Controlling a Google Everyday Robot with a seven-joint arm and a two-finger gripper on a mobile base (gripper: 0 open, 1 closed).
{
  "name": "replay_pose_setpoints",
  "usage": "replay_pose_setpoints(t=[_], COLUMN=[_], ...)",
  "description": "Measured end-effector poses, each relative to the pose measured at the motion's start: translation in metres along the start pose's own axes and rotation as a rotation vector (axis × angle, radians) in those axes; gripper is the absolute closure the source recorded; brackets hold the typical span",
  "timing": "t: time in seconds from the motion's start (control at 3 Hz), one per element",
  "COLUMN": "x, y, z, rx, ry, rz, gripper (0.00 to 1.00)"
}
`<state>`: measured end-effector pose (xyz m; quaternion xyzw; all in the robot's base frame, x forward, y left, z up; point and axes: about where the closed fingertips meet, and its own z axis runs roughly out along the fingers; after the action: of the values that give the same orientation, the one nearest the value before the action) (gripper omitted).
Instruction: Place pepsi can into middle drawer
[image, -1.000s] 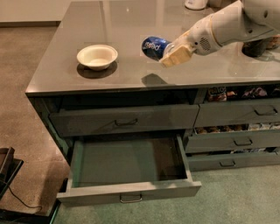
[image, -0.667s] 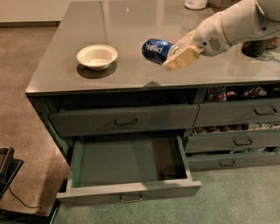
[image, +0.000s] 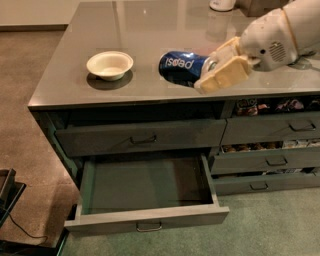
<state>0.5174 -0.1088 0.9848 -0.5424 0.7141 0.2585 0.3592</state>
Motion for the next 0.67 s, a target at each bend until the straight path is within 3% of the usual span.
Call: replay_pose_setpoints(t=[0.67], x=[0.0018], y=[0.0083], z=[0.0015], rx=[-0.024], ry=[0.01], rz=[-0.013], gripper=[1.0])
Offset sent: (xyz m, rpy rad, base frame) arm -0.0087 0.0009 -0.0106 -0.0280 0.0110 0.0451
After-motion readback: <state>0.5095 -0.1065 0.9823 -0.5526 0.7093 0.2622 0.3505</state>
